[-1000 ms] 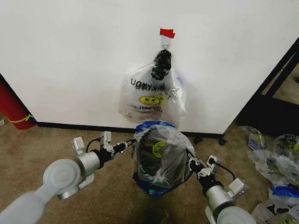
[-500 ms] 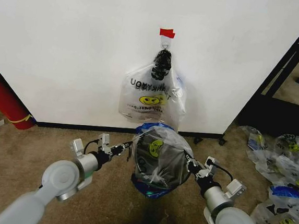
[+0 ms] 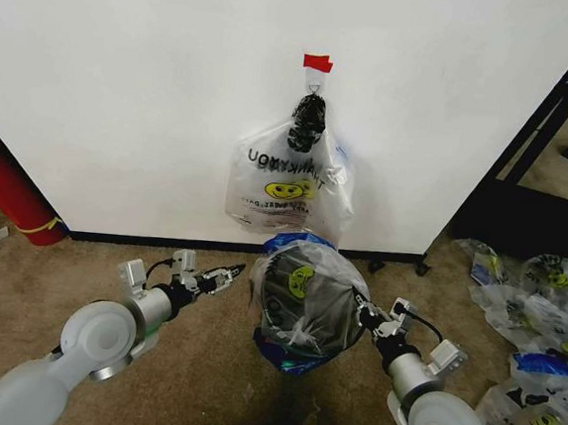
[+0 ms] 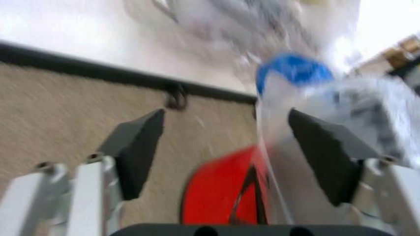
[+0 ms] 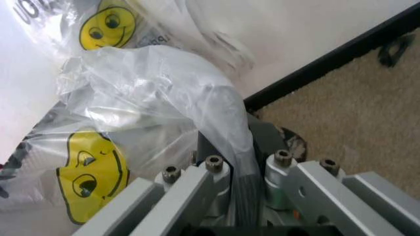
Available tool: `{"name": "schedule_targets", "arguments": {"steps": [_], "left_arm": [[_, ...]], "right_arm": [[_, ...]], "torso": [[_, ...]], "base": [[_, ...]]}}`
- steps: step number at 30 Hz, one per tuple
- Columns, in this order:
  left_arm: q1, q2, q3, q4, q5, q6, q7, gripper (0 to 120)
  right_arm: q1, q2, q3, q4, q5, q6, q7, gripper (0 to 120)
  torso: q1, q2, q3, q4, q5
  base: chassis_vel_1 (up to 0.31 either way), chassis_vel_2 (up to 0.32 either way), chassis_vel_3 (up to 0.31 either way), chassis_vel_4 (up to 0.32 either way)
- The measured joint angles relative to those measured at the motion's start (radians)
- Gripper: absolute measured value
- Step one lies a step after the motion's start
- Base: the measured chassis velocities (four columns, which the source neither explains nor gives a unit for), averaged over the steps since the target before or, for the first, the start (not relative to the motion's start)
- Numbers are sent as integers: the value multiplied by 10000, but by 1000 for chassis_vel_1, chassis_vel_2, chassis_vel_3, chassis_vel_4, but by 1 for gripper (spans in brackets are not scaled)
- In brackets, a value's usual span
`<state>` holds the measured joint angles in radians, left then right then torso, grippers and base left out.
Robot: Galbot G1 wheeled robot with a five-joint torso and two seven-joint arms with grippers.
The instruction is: Pick up the garbage bag from the wall and place it over the trash bin.
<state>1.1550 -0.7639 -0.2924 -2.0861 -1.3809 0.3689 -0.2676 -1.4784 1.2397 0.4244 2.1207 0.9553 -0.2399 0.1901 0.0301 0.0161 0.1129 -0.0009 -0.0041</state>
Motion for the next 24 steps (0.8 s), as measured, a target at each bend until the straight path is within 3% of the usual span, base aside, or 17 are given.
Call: {"name": "schedule_targets", "arguments": {"steps": [4,9,11,15,19,24], "left_arm": [[10,85,-113,-577,586,-43,-476,88],[181,-169,478,-1938,1507,463,-1080,67],[139,-236,549,-2104,1508,559,-1175,64],[-192,-502,1046,-3137,1134,1295,-1798,45],[-577,-644,1705,-3178,1044,1707,-2154,35],[-1503,-982,2997,-2664,1035,2064,-2648,14]], "right_arm": [[17,122,-84,-52,-802,328,97,1],[-72,456,-451,-53,-2598,921,172,1],[-81,491,-491,-42,-2744,956,177,1],[-97,725,-885,-12,-3933,1341,313,1],[-145,812,-1030,-44,-4606,1618,320,1],[-213,967,-1120,-83,-5519,1888,315,1]], "torso": [[0,0,0,-2,0],[0,0,0,-1,-3],[0,0,0,-1,0],[0,0,0,3,5],[0,0,0,2,-1],[0,0,0,-3,0]], "base": [[0,0,0,0],[0,0,0,0],[0,0,0,0],[0,0,0,0],[0,0,0,0],[0,0,0,0]]}}
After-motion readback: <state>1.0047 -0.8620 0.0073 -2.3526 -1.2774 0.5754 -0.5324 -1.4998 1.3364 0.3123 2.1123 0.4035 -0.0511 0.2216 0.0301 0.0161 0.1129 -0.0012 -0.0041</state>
